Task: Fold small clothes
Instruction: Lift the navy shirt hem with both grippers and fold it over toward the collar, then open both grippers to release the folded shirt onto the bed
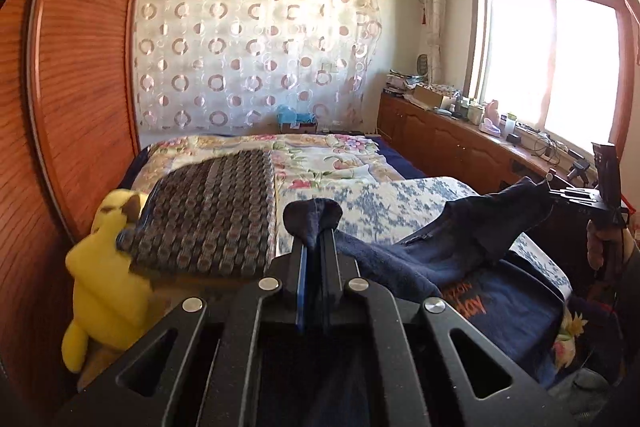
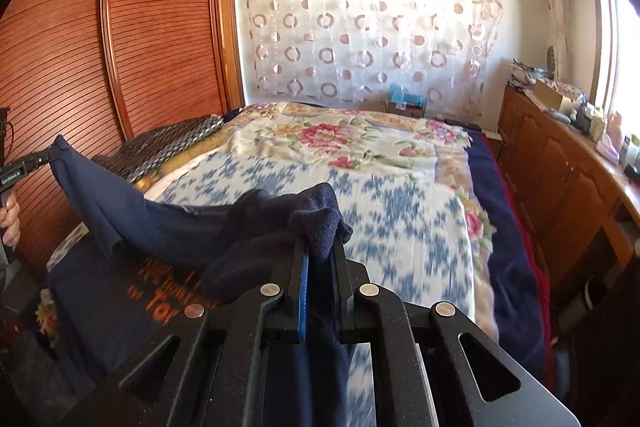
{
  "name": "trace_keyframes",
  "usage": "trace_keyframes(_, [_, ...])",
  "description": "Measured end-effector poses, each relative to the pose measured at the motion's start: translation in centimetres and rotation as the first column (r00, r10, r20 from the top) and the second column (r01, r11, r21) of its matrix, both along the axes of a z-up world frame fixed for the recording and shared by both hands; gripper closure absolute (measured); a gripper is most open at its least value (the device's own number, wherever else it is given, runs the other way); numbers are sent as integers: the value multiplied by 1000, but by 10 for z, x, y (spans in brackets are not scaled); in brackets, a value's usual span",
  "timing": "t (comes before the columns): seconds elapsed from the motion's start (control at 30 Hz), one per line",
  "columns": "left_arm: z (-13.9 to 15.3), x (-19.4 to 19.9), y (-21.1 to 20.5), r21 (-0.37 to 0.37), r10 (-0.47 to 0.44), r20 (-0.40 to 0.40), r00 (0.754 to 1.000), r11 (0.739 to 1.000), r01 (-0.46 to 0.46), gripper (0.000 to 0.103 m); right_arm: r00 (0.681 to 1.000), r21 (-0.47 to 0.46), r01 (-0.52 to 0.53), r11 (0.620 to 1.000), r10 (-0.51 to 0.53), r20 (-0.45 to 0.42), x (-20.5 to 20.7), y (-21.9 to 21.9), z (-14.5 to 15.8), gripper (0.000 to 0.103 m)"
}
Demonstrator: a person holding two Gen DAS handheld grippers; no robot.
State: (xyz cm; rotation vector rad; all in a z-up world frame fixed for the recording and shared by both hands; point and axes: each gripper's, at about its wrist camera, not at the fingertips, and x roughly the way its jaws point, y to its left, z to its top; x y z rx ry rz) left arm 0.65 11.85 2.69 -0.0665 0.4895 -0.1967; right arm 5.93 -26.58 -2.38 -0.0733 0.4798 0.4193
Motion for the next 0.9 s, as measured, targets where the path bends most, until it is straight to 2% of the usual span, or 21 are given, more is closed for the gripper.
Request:
trace_keyframes(0.13, [-11, -29, 12, 1, 36, -4, 999, 999, -36, 96, 1000, -5, 7, 1000, -7, -8, -33, -7, -4, 94])
trace_keyframes(0.27, [-17, -41, 22, -5, 62, -27, 998, 998, -62, 96, 1000, 4, 12, 1000, -12, -27, -53, -16, 4, 94])
trace_keyframes(0.4, [-24, -44, 20, 29, 57, -63, 996, 998, -56, 96, 999, -14, -6, 1000, 6, -41, -77, -16, 6, 94])
trace_keyframes(0.57, [-52, -45, 17, 50, 40, -132, 991, 998, -34, 96, 992, -20, -13, 1000, 10, -128, -77, -12, -16, 94])
trace_keyframes(0.67, [-71, -44, 16, 55, 45, -161, 986, 998, -36, 96, 985, -53, 21, 998, -30, -171, -68, -10, -36, 94])
trace_keyframes(0.73, [-79, -44, 17, 58, 55, -181, 982, 997, -45, 96, 977, -32, 33, 999, -39, -208, -60, -13, -46, 94])
trace_keyframes(0.9, [-86, -45, 22, 36, 55, -200, 978, 998, -49, 96, 972, -27, 32, 999, -38, -232, -59, -10, -48, 94])
